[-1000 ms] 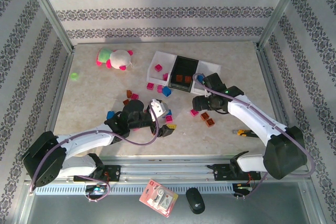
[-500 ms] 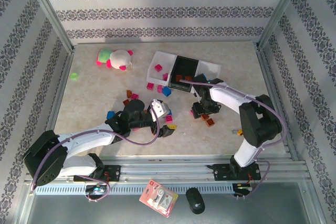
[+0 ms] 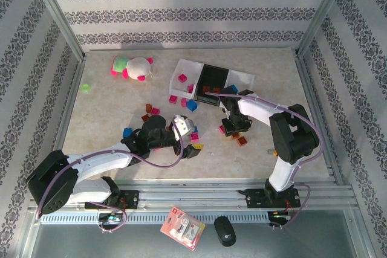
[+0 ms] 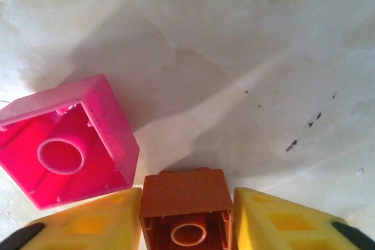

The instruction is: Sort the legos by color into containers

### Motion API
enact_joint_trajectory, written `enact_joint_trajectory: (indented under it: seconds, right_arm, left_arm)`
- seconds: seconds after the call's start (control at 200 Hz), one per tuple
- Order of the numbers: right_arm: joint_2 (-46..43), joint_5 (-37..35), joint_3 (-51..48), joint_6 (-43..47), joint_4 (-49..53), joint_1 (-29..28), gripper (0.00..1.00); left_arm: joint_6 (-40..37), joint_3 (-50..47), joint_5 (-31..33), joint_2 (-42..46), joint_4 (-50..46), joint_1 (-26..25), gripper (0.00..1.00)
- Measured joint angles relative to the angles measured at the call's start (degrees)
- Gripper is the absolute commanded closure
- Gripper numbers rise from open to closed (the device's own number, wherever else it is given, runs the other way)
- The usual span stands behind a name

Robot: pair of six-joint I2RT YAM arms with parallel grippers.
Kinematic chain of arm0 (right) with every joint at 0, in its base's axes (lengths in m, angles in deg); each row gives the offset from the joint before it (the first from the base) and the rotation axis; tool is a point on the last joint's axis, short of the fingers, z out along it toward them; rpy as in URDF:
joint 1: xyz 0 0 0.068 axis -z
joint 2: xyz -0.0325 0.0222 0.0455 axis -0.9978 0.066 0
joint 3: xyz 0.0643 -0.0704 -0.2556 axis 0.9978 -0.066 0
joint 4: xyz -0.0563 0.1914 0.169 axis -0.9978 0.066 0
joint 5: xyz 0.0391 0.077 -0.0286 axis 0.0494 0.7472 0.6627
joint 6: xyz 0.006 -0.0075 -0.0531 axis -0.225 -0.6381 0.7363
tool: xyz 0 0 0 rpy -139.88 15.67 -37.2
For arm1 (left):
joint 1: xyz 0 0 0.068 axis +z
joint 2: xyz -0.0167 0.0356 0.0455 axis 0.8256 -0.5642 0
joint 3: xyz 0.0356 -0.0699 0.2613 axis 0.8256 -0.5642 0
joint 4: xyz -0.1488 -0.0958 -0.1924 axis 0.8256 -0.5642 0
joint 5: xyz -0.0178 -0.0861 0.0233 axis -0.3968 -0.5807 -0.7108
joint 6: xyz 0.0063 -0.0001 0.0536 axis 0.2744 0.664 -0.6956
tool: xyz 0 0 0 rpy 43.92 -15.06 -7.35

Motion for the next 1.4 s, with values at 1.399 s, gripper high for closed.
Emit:
enact_joint_trajectory:
  seconds: [1.399]
  right_arm:
    - [20.06,0.46,46.99,0.26,-2.23,2.95,0.31]
  left_arm:
    - [3.37,-4.02,5.46,1.33,2.93,0.07,0.01]
